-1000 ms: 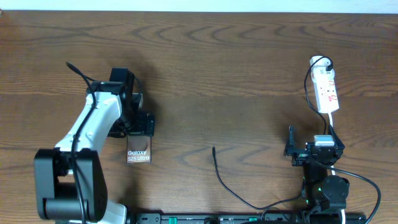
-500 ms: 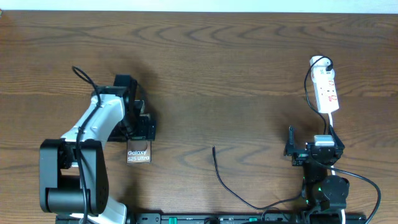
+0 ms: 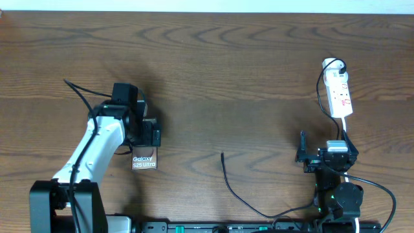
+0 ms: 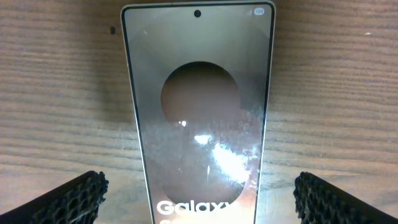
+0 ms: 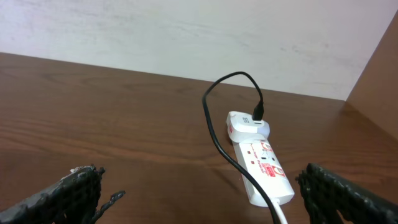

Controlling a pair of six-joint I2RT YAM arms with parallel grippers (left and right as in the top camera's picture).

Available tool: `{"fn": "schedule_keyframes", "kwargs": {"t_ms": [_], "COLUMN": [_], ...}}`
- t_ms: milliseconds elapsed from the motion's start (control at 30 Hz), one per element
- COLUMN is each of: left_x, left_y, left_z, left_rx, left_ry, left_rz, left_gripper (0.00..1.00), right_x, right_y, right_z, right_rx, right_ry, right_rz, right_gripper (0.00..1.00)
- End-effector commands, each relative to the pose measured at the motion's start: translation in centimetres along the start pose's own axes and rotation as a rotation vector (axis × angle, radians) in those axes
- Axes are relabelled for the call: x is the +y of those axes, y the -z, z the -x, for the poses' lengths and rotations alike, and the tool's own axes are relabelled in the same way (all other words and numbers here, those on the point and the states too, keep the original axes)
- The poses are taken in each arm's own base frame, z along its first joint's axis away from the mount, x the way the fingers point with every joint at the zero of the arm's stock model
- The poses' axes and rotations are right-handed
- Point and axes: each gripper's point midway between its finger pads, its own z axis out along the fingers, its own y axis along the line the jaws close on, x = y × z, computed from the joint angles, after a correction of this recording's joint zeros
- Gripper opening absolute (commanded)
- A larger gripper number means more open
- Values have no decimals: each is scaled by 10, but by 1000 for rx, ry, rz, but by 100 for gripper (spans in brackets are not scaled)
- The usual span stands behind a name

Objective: Plug charger to phone and switch on socket
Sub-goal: 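Lower the left gripper and close it on the phone's sides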

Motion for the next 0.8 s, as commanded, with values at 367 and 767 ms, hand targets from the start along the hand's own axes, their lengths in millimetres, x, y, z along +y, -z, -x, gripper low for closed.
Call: {"fn": "schedule_keyframes", "kwargs": {"t_ms": [367, 767], "left_x": [1, 1], "left_y": [-12, -17], "left_z": [-9, -8], "left_rx": [3, -15], "left_ry": [2, 1], "left_rz": [2, 1], "left_gripper": [99, 99], "right_x": [-2, -2], "right_y": [0, 0], "right_z": [-1, -2], "right_rx": [4, 7], "right_ry": [-15, -14], "right_rz": [-12, -11], "right_gripper": [99, 99]}}
